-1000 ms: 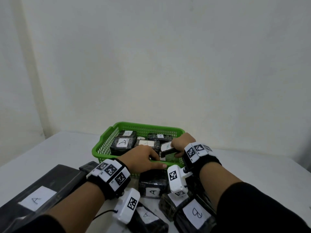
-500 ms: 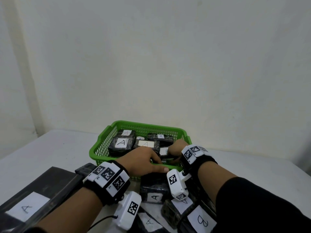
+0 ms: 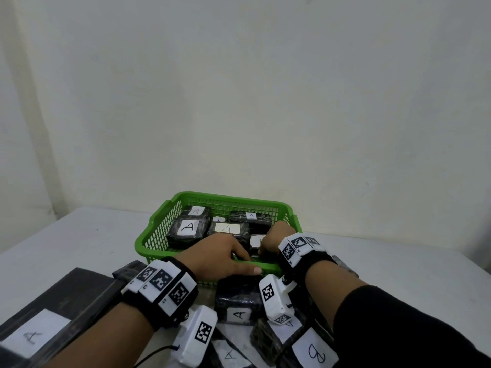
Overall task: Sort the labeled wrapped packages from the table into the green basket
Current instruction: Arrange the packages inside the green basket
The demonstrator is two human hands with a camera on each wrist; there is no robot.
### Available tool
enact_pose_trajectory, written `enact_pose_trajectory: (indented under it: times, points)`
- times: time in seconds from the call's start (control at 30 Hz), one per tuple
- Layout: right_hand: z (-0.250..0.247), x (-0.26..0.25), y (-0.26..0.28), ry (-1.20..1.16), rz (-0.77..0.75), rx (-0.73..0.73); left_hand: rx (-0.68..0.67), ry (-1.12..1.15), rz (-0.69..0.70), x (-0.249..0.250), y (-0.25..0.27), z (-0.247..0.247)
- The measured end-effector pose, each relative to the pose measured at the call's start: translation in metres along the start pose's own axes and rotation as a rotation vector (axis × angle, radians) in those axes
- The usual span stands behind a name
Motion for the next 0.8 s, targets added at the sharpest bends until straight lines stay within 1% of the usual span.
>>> enact_pose_trajectory:
  times: [0.13, 0.33, 0.57, 0.8]
  points:
    - [-0.0037, -0.0015, 0.0003, 0.024, 0.015, 0.042, 0.002, -0.001, 0.008, 0.0000, 0.0004, 0.0000]
    - [-0.0057, -0.0050, 0.0004, 0.100, 0.038, 0.048, -0.009, 0.020, 0.009, -0.0040, -0.0029, 0.0020]
    - [-0.0080, -0.0030, 0.0006, 0.092, 0.076, 0.094, -0.015, 0.027, 0.014, -0.0060, -0.0069, 0.0036]
    - [-0.0044, -0.0058, 0.0025, 0.021, -0.001, 0.007, -0.013, 0.037, -0.005, -0.0057, -0.0045, 0.0030]
Point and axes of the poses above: each hand's wrist, its own y-axis away from the middle knuckle, its own z-axis out of the palm, x = y × z, the point moved 9 cm from there along -y, towards the middle knuckle, and after that the axes turned 9 degrees about -z, right-handed, at the moved point
